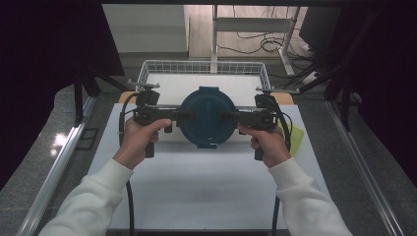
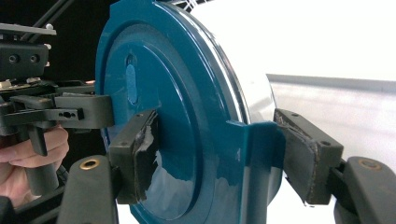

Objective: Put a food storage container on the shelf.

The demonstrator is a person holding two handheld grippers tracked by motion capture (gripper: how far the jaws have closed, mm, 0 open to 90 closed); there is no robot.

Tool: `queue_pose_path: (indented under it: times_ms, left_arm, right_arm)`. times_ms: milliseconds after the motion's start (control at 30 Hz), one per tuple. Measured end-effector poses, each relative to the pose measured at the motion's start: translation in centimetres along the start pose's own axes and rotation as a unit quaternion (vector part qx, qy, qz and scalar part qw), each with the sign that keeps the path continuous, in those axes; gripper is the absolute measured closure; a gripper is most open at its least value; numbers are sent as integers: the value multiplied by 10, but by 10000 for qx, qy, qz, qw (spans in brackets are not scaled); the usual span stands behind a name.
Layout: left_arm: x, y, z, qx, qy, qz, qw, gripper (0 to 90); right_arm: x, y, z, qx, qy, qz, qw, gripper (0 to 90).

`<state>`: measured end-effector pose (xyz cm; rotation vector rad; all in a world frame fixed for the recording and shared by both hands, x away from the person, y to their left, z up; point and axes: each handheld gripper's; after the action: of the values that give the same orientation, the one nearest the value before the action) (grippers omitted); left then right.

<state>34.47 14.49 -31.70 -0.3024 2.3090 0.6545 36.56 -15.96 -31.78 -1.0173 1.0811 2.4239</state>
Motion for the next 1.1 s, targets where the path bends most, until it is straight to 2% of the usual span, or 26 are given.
queue_pose_path:
  times_ms: [167, 667, 833, 1100]
  left_arm:
    - [-14, 3, -2, -17, -67, -72, 10000, 402]
    - [-52, 4, 12, 78, 11, -217, 9997, 401]
    - [-61, 2, 16, 112, 11, -230, 9997, 401]
    - [-75, 1, 17, 79, -32, -215, 9997, 401]
  right_arm:
    - [-14, 1, 3, -14, 15, -77, 10000, 328]
    - [-59, -10, 7, 75, 155, -63, 9998, 328]
    - [-69, -12, 6, 118, 184, -82, 9997, 328]
    - [-81, -15, 3, 63, 124, -127, 9998, 329]
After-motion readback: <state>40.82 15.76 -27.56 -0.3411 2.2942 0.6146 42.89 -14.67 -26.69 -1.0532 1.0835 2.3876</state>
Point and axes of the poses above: each handheld gripper's, and its own axes: y roughly backward along the jaws, x roughly out of its underside, z roughly to its left, and after that the axes turned 8 degrees about x, right-handed
